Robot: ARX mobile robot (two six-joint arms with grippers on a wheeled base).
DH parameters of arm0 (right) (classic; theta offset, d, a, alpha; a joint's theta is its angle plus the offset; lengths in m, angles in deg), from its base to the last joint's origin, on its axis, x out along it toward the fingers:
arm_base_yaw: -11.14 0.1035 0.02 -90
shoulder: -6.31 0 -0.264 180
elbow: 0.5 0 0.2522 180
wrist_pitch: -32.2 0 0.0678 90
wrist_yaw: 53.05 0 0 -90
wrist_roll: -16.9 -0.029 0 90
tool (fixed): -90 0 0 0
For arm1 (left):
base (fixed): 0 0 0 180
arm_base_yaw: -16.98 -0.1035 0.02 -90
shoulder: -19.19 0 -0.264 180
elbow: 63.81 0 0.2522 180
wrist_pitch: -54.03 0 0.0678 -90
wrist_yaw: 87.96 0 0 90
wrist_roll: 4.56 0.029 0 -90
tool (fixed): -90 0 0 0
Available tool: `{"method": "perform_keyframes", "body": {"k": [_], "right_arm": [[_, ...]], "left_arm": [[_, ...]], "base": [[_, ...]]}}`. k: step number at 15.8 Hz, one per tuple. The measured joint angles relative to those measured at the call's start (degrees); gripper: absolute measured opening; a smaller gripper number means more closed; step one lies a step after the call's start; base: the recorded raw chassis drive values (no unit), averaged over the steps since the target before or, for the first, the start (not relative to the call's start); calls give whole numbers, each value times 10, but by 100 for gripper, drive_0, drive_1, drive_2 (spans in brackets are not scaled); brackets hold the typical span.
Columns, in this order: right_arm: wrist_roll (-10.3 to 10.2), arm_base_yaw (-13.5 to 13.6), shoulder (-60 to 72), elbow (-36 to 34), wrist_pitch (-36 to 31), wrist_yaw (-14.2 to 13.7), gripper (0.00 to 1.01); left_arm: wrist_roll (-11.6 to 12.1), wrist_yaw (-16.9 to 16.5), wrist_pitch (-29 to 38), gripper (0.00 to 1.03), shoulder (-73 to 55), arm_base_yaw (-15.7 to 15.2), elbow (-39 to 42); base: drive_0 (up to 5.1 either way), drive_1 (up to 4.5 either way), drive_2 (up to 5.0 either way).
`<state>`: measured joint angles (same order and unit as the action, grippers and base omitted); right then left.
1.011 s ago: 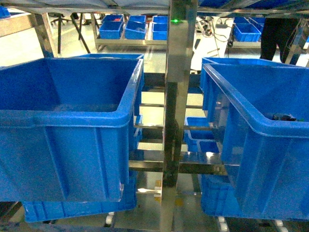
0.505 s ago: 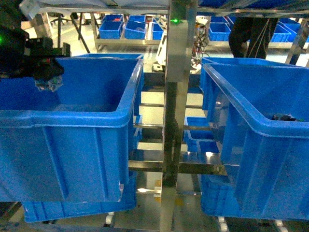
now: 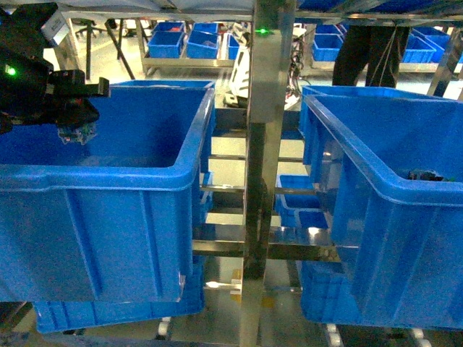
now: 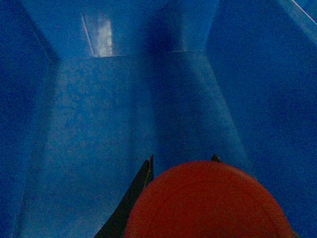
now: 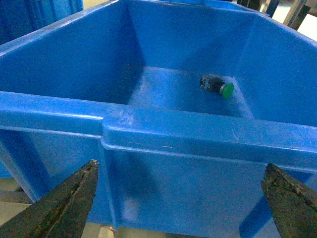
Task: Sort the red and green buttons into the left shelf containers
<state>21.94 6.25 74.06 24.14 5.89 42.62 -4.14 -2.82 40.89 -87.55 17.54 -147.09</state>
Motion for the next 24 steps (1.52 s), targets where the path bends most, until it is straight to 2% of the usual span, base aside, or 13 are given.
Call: {"method": "perform_keyframes", "body": {"k": [4, 8, 11, 16, 18, 21, 24], "right_arm": [[0, 0, 0, 0, 0, 0, 98], [0, 0, 0, 0, 0, 0, 98], [0, 0, 0, 0, 0, 0, 98], [0, 0, 12, 3, -17, -2, 98], [6, 1, 18, 14, -15, -14, 98], [15, 33, -43, 32, 10, -12, 98], [20, 65, -118, 33, 70, -18, 98]], "left_arm": [[2, -7, -1, 26, -17, -8, -21], [5, -14, 16, 68, -22, -15, -21], [-2, -31, 27, 100, -18, -13, -10], [-32, -64, 54, 98, 40, 5, 42], [-44, -68, 55, 98, 56, 10, 53], [-61, -71, 64, 98, 87, 7, 74], [-80, -81, 62, 98, 139, -1, 92]], "base": [[0, 0, 0], [0, 0, 0], [0, 0, 0], [0, 0, 0], [0, 0, 0], [0, 0, 0], [0, 0, 0]]}}
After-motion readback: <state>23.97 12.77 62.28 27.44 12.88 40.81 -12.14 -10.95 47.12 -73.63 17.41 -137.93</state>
